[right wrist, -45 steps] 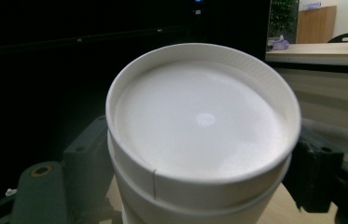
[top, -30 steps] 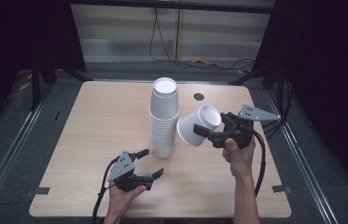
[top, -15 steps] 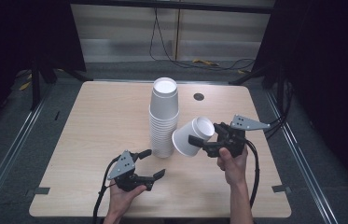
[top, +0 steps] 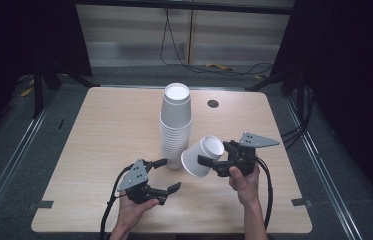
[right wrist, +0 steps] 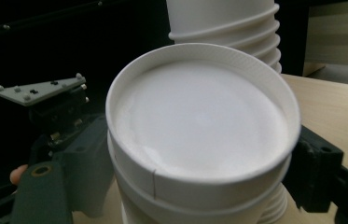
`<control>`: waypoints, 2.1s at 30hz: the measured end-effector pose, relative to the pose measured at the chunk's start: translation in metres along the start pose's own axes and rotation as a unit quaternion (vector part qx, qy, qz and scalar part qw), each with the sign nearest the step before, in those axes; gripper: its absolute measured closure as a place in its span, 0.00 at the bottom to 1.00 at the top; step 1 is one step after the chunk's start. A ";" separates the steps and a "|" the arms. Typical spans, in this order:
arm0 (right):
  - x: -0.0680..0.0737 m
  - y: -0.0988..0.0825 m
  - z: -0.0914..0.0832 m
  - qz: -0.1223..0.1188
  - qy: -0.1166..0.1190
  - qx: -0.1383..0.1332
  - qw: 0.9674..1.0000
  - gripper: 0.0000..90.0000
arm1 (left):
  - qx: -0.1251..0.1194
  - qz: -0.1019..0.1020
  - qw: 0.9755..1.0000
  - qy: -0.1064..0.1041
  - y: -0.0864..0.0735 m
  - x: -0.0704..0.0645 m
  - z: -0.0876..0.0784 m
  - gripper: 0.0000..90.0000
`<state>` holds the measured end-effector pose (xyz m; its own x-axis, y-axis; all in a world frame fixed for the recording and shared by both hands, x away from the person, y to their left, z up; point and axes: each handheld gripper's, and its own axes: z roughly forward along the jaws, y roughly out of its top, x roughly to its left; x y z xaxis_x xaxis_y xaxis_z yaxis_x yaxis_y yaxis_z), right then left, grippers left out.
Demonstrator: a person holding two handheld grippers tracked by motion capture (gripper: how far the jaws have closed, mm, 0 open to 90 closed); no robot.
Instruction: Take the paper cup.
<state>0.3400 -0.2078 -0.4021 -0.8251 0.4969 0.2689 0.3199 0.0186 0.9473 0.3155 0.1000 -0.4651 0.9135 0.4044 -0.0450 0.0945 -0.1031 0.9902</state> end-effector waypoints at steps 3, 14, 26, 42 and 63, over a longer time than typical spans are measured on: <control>0.000 -0.004 0.001 0.003 0.006 -0.001 1.000 0.24 | -0.004 0.001 1.000 -0.003 0.000 0.000 0.001 0.17; 0.003 -0.025 0.012 0.015 0.031 0.015 0.999 0.24 | -0.004 0.018 0.999 -0.033 0.002 -0.003 0.008 0.17; 0.007 -0.035 0.024 0.020 0.059 0.029 0.998 0.25 | 0.014 0.023 0.998 -0.048 0.000 -0.003 0.015 0.17; 0.014 -0.039 0.039 0.016 0.090 0.043 0.995 0.25 | 0.030 0.023 0.997 -0.068 -0.002 -0.001 0.028 0.12; 0.017 -0.043 0.047 0.006 0.097 0.049 0.994 0.18 | 0.059 0.039 0.995 -0.074 -0.001 0.000 0.028 0.18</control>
<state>0.3342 -0.1600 -0.4465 -0.8921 0.3213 0.3178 0.3664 0.1025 0.9248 0.3269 0.0744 -0.4702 0.9673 0.2537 0.0028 0.0596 -0.2381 0.9694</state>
